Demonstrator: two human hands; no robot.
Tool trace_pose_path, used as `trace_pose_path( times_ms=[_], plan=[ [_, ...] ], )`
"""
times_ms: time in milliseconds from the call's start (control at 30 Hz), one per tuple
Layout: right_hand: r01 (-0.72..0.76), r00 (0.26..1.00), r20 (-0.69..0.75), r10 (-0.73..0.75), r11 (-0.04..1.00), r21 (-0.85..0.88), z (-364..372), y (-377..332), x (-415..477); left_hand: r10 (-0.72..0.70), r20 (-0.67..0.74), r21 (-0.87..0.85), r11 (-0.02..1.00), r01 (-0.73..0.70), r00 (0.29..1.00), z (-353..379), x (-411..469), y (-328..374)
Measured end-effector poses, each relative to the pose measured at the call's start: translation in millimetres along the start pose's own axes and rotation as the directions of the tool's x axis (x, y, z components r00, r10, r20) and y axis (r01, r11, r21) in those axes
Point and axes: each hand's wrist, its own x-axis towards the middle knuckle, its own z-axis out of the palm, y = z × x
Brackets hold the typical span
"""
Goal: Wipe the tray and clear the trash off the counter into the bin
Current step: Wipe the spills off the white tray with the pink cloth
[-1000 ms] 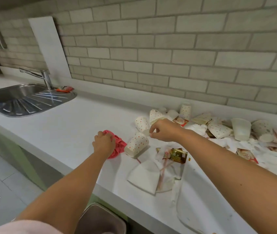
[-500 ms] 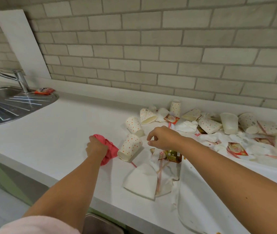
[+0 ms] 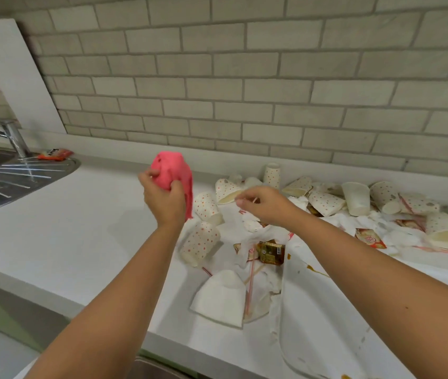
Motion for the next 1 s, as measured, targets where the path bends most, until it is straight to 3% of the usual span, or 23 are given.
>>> trace_pose_path(
  times_ms=[133, 267, 333, 400, 433, 500, 600, 667, 767, 900, 1000],
  plan=[
    [0.021, 0.978, -0.207, 0.039, 0.96, 0.279, -20.3, -5.4, -7.1, 0.065, 0.221, -0.189, 0.982, -0.023, 0.973, 26.8, -31.6, 44.1],
    [0.031, 0.982, -0.182, 0.056, 0.896, 0.442, -38.5, -3.7, -23.1, -0.033, 0.458, -0.34, 0.917, 0.209, 0.889, 59.6, -68.4, 68.5],
    [-0.009, 0.991, -0.104, 0.089, 0.799, 0.601, -46.7, 3.6, -32.4, -0.135, 0.568, -0.33, 0.867, 0.374, 0.812, 75.7, -90.3, 81.6],
    [-0.071, 0.987, -0.03, 0.159, 0.593, 0.802, -56.4, 14.3, -36.7, -0.214, 0.647, -0.283, 0.823, 0.492, 0.731, 88.7, -109.8, 92.6],
    [-0.088, 0.983, -0.002, 0.185, 0.475, 0.876, -61.7, 19.6, -39.2, -0.228, 0.663, -0.256, 0.826, 0.502, 0.713, 95.4, -117.5, 95.6],
    [-0.073, 0.974, -0.007, 0.228, 0.339, 0.938, -73.4, 30.3, -46.3, -0.21, 0.664, -0.178, 0.888, 0.425, 0.717, 112.2, -128.8, 94.8],
    [-0.004, 0.964, -0.069, 0.259, 0.27, 0.963, -90.4, 50.7, -62.2, -0.125, 0.72, -0.078, 0.963, 0.259, 0.682, 132.3, -140.9, 89.2],
    [0.008, 0.957, -0.092, 0.276, 0.29, 0.957, -99.1, 68.0, -74.6, -0.094, 0.796, -0.046, 0.975, 0.215, 0.598, 137.8, -151.4, 88.1],
    [-0.027, 0.922, -0.14, 0.362, 0.421, 0.907, -113.3, 91.4, -92.8, -0.171, 0.846, 0.043, 0.966, 0.255, 0.505, 141.9, -164.2, 73.7],
    [-0.084, 0.857, -0.21, 0.47, 0.53, 0.844, -134.6, 118.0, -119.7, -0.348, 0.733, 0.311, 0.936, 0.166, 0.585, 146.2, -161.5, 20.4],
    [-0.237, 0.811, -0.201, 0.55, 0.622, 0.746, -145.5, 134.7, -144.9, -0.459, 0.645, 0.518, 0.851, 0.093, 0.611, 139.6, -159.9, -12.0]
  ],
)
